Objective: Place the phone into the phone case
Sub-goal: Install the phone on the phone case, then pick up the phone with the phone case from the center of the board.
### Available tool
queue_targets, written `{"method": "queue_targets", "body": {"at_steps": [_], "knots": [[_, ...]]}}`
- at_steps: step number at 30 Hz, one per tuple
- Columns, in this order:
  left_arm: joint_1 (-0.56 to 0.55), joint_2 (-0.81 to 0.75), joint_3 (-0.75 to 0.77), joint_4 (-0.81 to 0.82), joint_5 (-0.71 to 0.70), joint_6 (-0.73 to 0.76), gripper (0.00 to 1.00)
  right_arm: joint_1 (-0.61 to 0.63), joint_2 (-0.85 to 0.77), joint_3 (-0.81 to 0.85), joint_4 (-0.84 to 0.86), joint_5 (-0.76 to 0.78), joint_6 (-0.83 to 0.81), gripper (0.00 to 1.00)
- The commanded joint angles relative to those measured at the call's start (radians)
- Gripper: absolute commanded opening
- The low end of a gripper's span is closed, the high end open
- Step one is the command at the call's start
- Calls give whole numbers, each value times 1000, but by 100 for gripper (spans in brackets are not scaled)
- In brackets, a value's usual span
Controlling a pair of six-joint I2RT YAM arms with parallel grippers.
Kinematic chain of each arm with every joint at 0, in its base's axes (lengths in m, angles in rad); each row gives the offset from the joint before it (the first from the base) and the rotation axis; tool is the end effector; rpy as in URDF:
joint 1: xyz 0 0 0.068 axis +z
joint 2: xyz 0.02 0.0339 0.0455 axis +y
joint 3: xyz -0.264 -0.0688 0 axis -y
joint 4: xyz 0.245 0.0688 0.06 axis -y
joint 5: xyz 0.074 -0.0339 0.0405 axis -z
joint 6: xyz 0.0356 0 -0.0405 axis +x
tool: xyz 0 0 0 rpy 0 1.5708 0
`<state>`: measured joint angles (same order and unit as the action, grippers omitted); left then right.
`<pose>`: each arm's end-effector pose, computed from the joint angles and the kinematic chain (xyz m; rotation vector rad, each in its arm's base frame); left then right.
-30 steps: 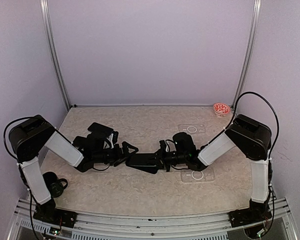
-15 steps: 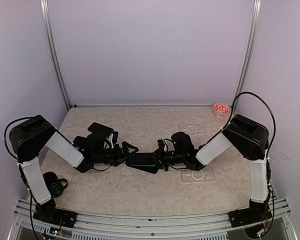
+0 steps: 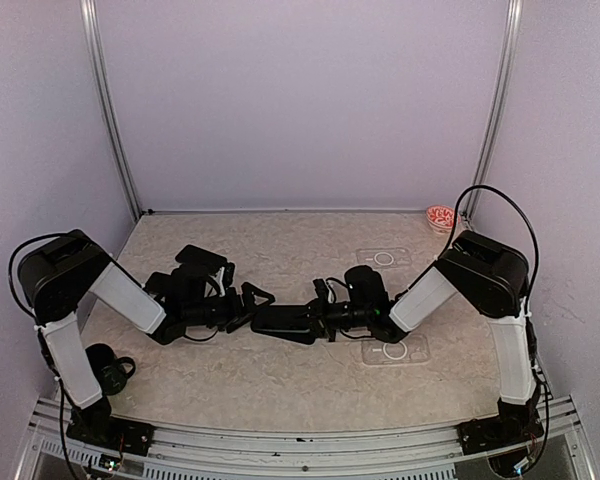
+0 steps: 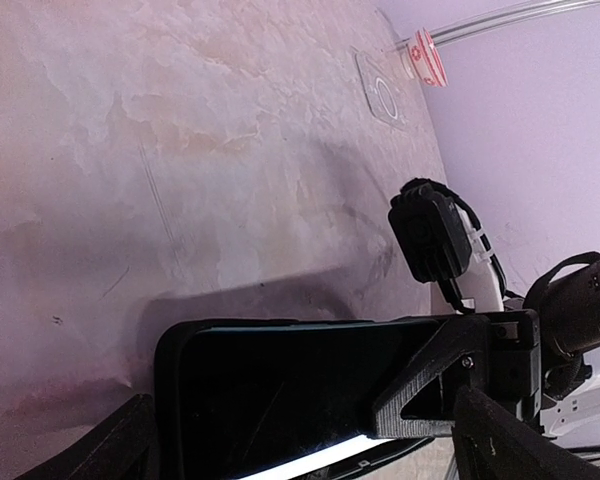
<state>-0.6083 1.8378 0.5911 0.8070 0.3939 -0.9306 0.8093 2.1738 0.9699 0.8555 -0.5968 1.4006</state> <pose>0.2558 -0.1948 0.1095 -0.0794 2.2563 -1.3101 0.2690 0.3112 0.0885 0.2054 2.4582 1.8428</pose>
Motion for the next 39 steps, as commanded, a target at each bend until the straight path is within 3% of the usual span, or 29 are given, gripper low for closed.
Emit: {"method": "queue_targets", "body": {"at_steps": [1, 7, 12, 16, 30, 39], "knots": [[-9, -27, -18, 24, 97, -10, 99, 9, 12, -10, 65, -9, -19, 0], [34, -109, -35, -56, 53, 14, 99, -12, -38, -55, 99, -6, -40, 0], [42, -154, 9, -226, 15, 76, 99, -24, -64, -56, 128, -34, -55, 0], [44, -160, -1, -244, 16, 91, 99, -30, -84, -57, 153, -60, -68, 0], [44, -62, -53, 69, 228, -27, 99, -39, -97, -62, 242, -136, -95, 0], [29, -56, -44, 108, 269, -45, 92, -39, -78, -46, 232, -157, -125, 0]]}}
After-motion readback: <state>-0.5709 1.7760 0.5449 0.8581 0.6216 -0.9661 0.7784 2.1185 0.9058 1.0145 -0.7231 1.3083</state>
